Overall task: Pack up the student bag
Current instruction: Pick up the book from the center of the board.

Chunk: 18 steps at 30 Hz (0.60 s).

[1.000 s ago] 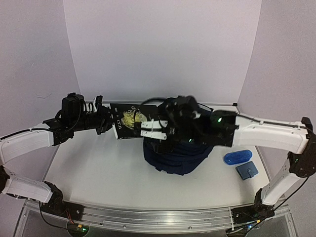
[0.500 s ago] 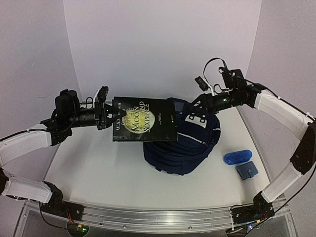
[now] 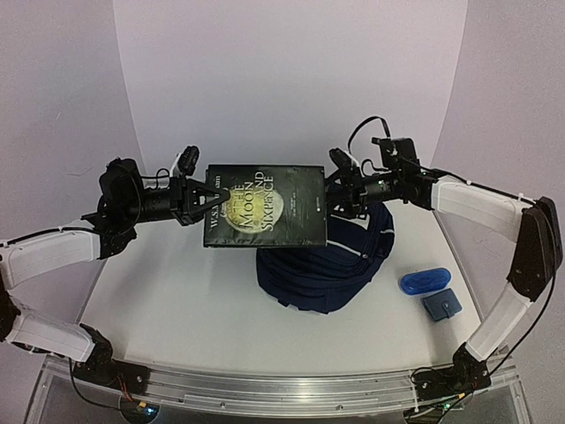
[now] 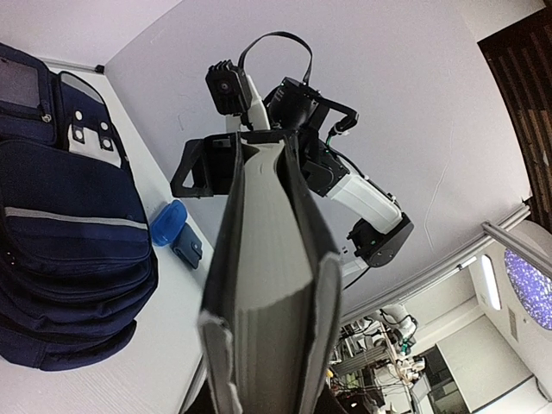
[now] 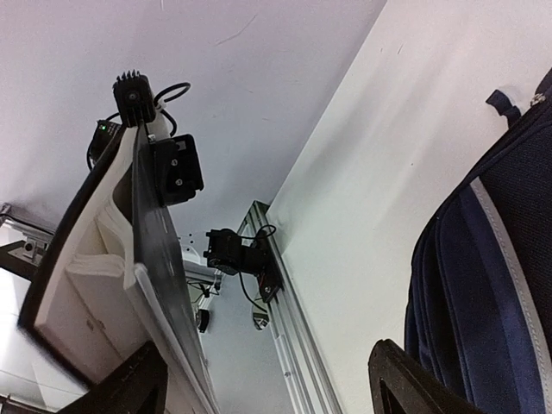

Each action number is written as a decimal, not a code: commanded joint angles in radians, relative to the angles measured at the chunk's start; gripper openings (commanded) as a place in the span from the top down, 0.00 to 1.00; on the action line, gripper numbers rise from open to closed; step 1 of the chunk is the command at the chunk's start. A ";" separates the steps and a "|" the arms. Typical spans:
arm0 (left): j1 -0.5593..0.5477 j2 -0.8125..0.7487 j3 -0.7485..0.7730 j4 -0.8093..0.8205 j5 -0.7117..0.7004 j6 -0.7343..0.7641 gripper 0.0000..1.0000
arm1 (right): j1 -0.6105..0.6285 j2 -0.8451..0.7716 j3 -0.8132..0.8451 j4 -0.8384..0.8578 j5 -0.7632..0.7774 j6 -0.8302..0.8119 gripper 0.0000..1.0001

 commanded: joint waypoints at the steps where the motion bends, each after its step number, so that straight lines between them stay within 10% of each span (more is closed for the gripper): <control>1: -0.025 0.009 0.029 0.250 -0.020 -0.045 1.00 | 0.115 0.043 0.024 0.087 -0.092 0.042 0.16; 18: -0.021 0.005 -0.007 0.226 -0.200 -0.076 1.00 | -0.051 -0.146 -0.095 0.157 -0.101 0.068 0.02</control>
